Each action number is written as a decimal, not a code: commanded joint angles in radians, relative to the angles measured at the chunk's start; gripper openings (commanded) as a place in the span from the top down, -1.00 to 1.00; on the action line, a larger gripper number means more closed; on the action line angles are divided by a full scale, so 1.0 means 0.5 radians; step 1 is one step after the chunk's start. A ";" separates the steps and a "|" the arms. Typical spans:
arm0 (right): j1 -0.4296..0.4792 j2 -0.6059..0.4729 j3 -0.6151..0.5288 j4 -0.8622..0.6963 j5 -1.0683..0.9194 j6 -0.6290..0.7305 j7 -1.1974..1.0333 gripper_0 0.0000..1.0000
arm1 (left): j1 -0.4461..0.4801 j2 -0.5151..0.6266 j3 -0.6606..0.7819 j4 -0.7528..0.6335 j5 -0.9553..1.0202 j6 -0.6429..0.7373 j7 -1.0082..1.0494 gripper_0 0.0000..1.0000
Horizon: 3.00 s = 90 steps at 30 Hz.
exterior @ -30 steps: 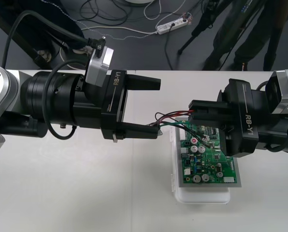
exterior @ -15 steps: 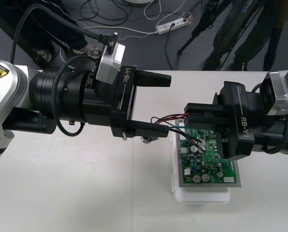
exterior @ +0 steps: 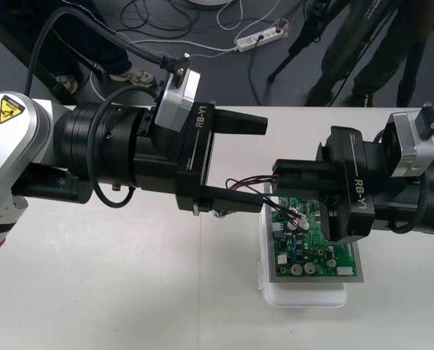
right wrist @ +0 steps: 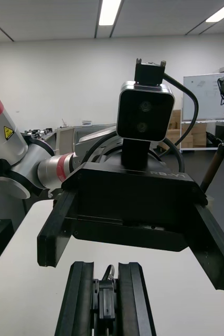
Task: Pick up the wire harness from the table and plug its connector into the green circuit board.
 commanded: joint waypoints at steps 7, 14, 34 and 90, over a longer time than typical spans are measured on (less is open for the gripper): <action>-0.039 0.034 0.029 -0.074 -0.039 0.017 -0.069 1.00 | -0.096 -0.014 -0.056 -0.017 0.006 0.091 -0.109 -1.00; -0.039 0.034 0.029 -0.074 -0.042 0.029 -0.060 1.00 | -0.096 0.001 -0.059 -0.017 0.019 0.091 -0.103 -1.00; -0.033 0.037 0.029 -0.074 -0.094 0.026 -0.075 1.00 | -0.096 0.007 -0.083 -0.017 0.025 0.103 -0.133 1.00; 0.001 0.028 -0.075 -0.059 -0.128 -0.088 -0.106 -1.00 | -0.105 0.216 -0.074 -0.014 0.289 0.137 -0.133 1.00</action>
